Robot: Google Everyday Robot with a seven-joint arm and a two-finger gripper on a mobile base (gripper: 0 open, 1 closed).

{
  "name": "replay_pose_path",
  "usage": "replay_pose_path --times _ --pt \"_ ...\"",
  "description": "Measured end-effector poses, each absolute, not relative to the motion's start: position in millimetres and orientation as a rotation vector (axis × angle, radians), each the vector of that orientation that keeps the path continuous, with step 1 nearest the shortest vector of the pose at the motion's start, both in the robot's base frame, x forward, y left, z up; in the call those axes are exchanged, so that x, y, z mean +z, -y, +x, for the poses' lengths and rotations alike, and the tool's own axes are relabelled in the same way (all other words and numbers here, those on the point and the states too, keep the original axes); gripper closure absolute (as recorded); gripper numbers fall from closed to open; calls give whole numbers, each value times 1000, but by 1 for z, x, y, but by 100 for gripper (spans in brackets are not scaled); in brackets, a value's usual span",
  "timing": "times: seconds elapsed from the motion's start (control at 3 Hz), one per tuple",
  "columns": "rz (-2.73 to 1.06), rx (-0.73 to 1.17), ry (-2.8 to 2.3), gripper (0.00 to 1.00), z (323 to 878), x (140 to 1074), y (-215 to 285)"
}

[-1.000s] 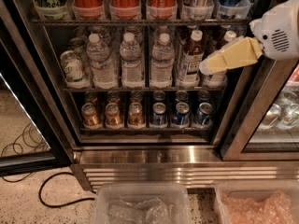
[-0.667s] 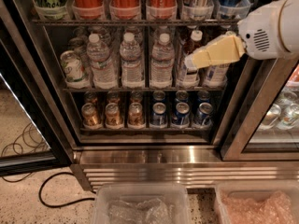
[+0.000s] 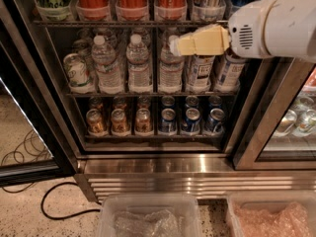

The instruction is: Pick redbull can from top shelf of fridge

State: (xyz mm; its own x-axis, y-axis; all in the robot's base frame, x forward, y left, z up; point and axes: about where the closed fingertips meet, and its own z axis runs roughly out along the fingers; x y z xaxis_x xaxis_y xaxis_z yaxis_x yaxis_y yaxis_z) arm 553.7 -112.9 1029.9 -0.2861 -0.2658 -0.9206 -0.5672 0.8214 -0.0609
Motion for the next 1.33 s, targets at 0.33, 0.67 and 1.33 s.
replay_pose_path --times 0.33,0.67,1.33 --pt "-591 351 -1850 0 558 1032 102" --pt "-535 368 -1815 0 575 1036 103" --pt "-525 365 -1812 0 575 1038 102"
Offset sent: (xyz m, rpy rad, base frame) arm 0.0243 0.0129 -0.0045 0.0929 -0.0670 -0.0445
